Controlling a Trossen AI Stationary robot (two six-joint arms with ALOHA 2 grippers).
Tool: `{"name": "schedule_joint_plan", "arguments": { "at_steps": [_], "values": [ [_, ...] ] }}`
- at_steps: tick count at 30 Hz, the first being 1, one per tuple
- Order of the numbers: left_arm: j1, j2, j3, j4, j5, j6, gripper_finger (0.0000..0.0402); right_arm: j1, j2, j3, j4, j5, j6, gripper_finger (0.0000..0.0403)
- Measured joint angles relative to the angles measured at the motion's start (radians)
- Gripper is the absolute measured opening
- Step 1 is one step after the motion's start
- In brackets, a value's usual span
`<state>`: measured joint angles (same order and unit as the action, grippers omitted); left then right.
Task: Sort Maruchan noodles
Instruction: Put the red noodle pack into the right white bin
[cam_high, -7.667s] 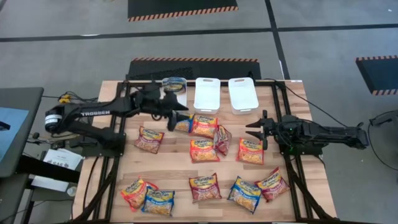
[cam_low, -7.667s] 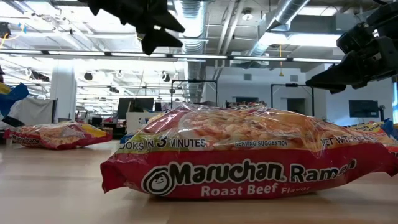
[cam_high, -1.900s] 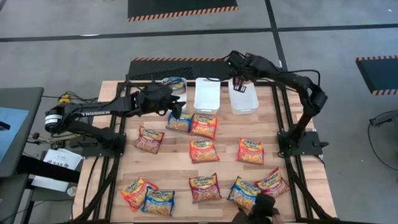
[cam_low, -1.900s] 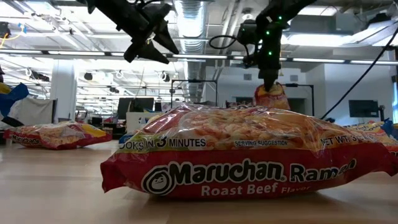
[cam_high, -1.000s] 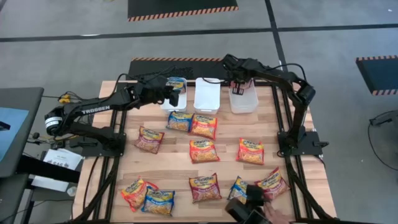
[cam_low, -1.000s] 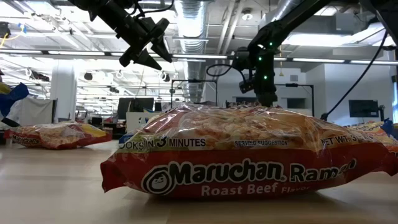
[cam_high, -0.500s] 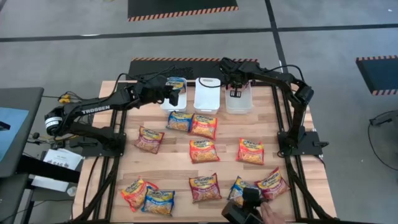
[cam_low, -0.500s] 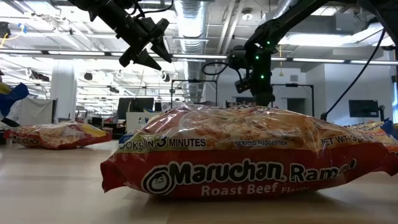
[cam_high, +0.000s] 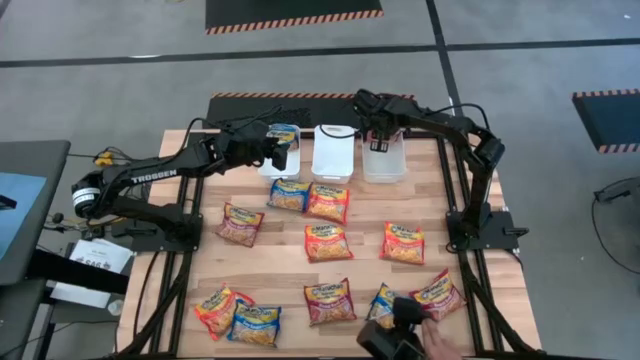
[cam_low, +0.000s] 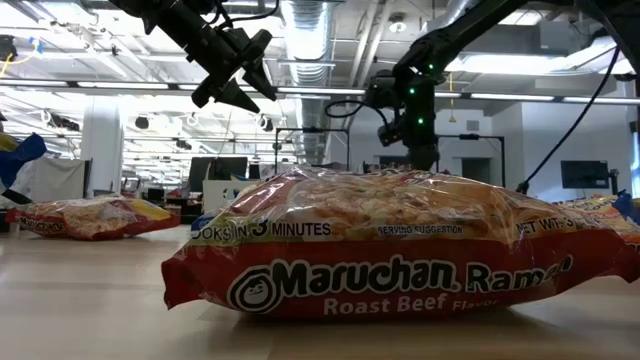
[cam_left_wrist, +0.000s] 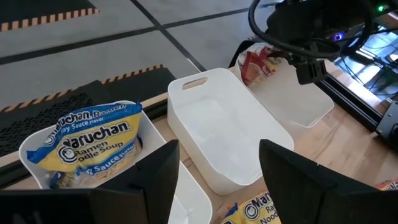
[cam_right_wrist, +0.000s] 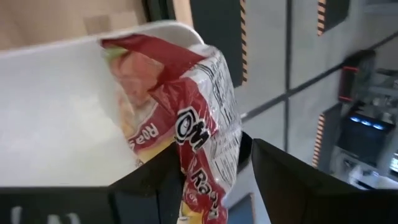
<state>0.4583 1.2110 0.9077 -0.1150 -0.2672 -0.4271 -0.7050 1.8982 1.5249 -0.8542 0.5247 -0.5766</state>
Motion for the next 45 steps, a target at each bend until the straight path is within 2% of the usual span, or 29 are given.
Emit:
{"name": "schedule_joint_plan", "arguments": {
  "at_steps": [4, 11, 22, 29, 35, 41, 45],
  "values": [
    [0.000, 0.000, 0.000, 0.000, 0.000, -0.002, 0.0208, -0.009, 0.029, 0.000, 0.017, -0.072, 0.013, 0.0203],
    [0.000, 0.000, 0.000, 0.000, 0.027, -0.030, 0.0208, -0.011, 0.047, 0.000, 0.010, -0.057, 0.019, 0.0195],
    [0.000, 0.000, 0.000, 0.000, 0.027, -0.032, 0.0208, -0.022, -0.039, 0.000, 0.028, -0.053, 0.025, 0.0192],
    [0.000, 0.000, 0.000, 0.000, 0.026, -0.031, 0.0208, -0.076, 0.018, -0.003, 0.042, -0.075, 0.088, 0.0192],
    [0.000, 0.000, 0.000, 0.000, 0.025, -0.030, 0.0208, -0.071, 0.038, -0.004, 0.016, -0.084, 0.098, 0.0192],
    [0.000, 0.000, 0.000, 0.000, 0.025, -0.030, 0.0208, -0.056, 0.038, -0.005, 0.017, -0.063, 0.088, 0.0191],
    [0.000, 0.000, 0.000, 0.000, 0.026, -0.029, 0.0208, -0.042, 0.032, 0.001, -0.003, 0.012, 0.080, 0.0191]
  ]
}}
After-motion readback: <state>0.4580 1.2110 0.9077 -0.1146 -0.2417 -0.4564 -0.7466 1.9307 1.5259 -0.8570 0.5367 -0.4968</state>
